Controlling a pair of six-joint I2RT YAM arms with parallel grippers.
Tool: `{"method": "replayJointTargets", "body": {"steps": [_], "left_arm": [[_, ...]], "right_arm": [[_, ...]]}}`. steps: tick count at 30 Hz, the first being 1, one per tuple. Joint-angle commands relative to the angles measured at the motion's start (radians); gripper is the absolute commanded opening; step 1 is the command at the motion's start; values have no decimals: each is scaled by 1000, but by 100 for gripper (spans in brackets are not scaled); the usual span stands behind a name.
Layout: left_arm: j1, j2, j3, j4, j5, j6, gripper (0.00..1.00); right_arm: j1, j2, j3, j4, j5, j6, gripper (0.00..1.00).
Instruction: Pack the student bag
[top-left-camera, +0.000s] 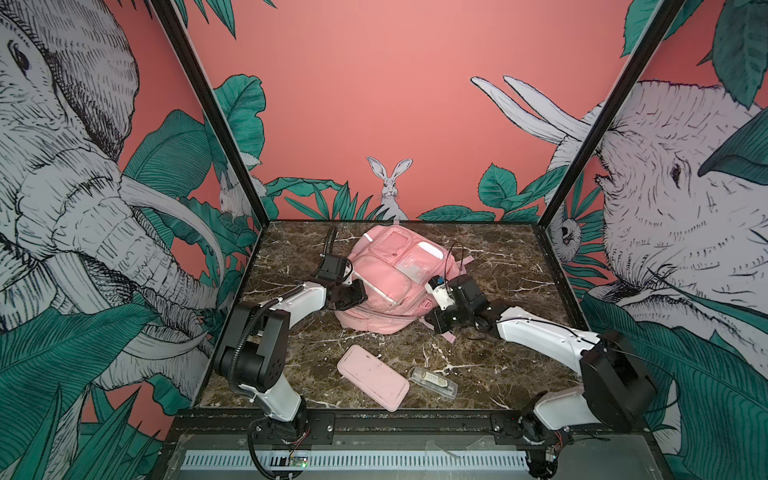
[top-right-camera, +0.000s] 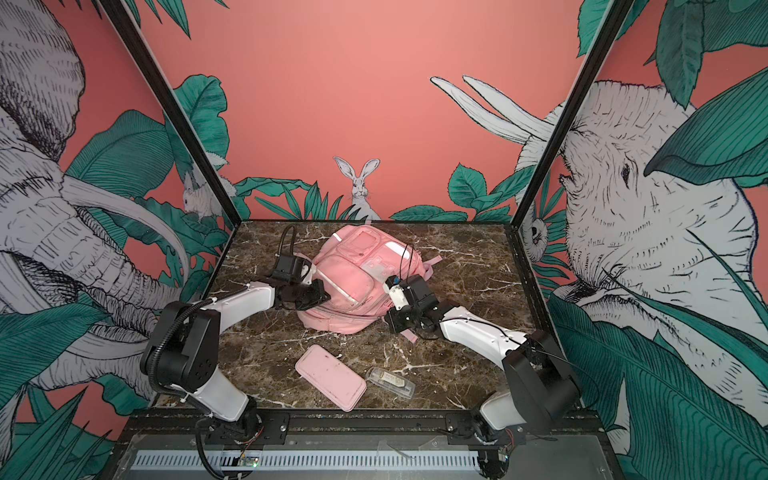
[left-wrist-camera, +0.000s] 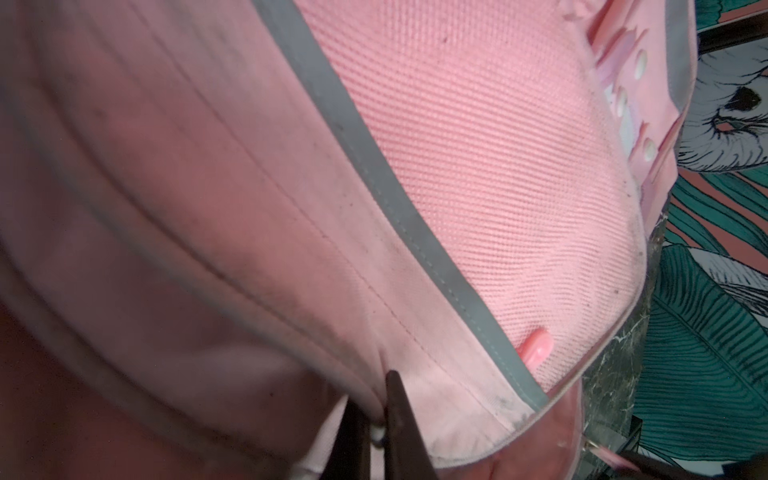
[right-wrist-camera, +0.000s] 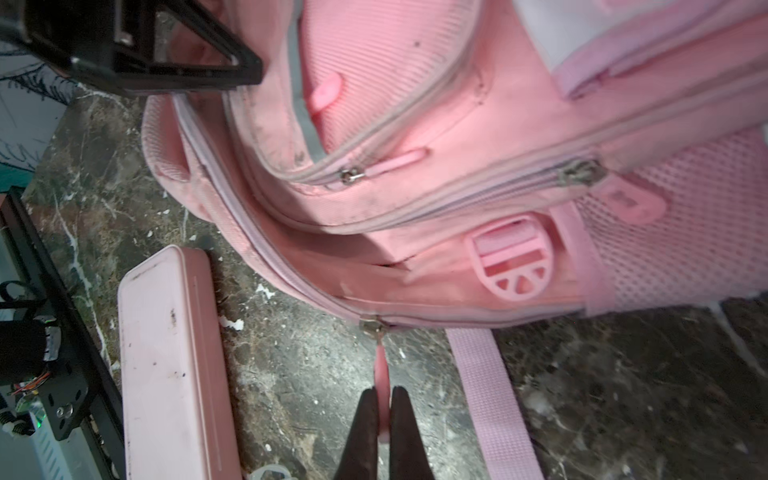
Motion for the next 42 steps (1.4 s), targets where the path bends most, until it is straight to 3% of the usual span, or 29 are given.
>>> {"method": "replayJointTargets", "body": {"steps": [1, 21, 30, 38, 42], "left_arm": [[36, -18, 3, -34, -83, 39, 0], [39, -21, -35, -30, -67, 54, 0], [-5, -30, -31, -4, -43, 22, 4], [-59, -12, -2, 7, -54, -3, 8], [-70, -4, 11, 7, -60, -10, 11]], "right_arm": [[-53, -11, 2, -1, 63, -21, 0], [-238, 105, 43, 34, 101, -32, 0], [-244, 105, 59, 40, -12, -2, 0], [-235, 28, 5, 3, -13, 3, 11], [-234, -35, -10, -52, 8, -7, 27]]}}
